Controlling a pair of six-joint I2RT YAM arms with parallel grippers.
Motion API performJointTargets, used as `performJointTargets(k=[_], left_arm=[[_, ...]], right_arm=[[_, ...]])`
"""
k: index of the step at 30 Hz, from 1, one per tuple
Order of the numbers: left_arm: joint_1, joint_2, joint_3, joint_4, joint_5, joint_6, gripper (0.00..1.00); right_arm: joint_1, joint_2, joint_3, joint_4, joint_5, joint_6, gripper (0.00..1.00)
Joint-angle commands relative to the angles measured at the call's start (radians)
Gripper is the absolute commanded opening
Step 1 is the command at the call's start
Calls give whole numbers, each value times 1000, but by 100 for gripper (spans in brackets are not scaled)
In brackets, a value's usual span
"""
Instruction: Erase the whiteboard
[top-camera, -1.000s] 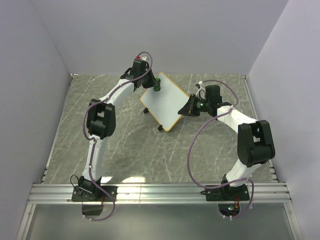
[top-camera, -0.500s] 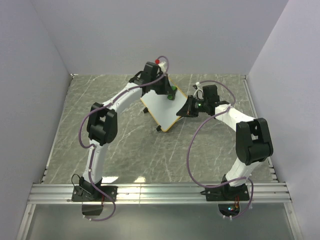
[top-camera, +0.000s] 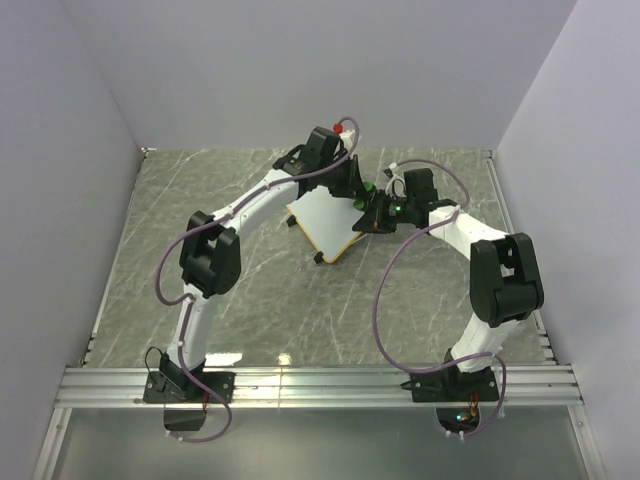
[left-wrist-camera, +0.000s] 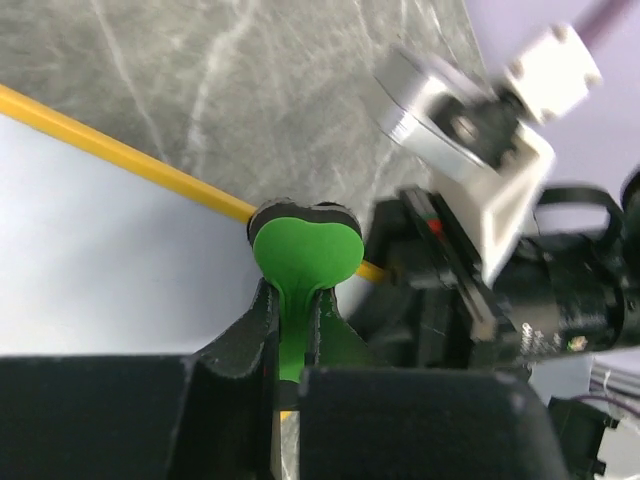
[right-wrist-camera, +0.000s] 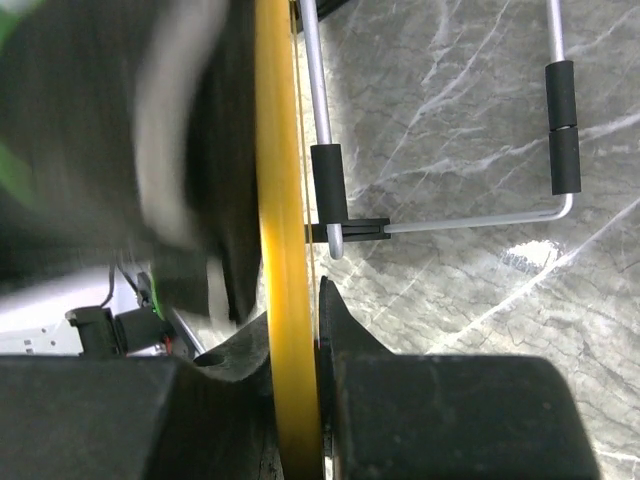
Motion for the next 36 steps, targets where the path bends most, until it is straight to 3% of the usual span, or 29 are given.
performJointTargets(k=[1,7,13,18,26,31,36], left_arm=[[56,78,54,-45,-91,-25,0],[179,179,123,-36,-197,-39,0],[228,300,252,-111,-246,-37,0],[208,173,-8,-18,-228,-12,0],[38,-118,-433,130,-88,4,0],[-42,-183,-489,170,-18,-12,0],[-14,-171,-472,168,-19,-31,0]], right_arm=[[31,-6,17,-90,60,-74,0],[32,-18,-26,-94,43,-80,0],[31,-12,-5,-121,44,-91,0],[31,-9,25,-123,49,-85,0],[36,-16,-6,-74,44,-48,0],[49,-22,-15,-58,47,-39,0],[66,-30,-18,-54,52,-29,0]])
